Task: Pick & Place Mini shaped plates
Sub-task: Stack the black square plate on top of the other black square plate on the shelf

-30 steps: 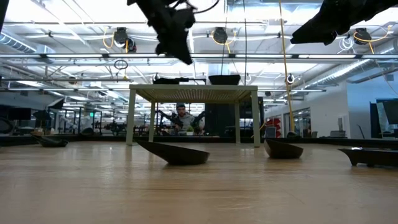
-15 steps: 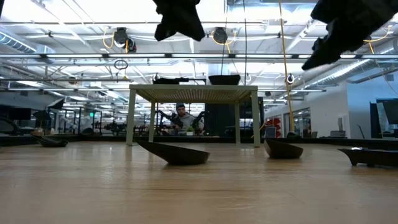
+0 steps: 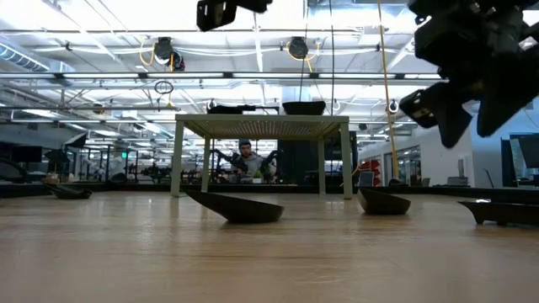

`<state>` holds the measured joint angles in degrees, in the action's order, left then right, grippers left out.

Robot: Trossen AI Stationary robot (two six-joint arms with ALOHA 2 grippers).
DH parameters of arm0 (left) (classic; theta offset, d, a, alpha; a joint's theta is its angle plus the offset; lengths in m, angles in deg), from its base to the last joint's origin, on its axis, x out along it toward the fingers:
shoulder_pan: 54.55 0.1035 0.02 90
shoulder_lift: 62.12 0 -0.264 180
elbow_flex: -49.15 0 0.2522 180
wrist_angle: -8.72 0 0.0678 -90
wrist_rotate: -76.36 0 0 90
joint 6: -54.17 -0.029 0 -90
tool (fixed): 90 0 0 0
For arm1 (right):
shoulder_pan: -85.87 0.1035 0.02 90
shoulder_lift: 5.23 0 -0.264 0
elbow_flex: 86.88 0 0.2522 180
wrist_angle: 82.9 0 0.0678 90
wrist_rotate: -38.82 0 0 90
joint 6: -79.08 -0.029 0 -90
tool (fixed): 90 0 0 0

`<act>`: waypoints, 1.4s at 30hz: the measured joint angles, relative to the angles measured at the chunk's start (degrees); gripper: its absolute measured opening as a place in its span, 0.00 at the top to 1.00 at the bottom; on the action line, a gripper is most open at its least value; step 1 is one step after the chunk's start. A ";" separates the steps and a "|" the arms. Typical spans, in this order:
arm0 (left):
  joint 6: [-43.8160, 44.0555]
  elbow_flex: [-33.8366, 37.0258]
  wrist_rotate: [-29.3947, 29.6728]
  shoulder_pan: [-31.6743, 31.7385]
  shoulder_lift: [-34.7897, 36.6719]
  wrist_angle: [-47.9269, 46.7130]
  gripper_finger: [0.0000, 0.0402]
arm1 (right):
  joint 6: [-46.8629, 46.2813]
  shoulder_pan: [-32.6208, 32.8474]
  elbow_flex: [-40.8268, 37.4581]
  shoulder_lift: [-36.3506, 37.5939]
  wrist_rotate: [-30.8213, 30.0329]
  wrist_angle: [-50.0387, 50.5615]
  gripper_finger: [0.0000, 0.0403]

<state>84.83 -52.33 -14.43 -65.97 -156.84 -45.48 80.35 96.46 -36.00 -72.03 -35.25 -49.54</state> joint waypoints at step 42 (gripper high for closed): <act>3.15 0.02 -4.17 -11.95 0.00 0.48 0.88 | -1.18 6.02 -0.11 -5.99 -2.75 -11.70 1.00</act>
<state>87.99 -52.31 -18.59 -77.92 -156.84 -44.99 79.18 102.48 -36.11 -78.02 -38.00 -61.24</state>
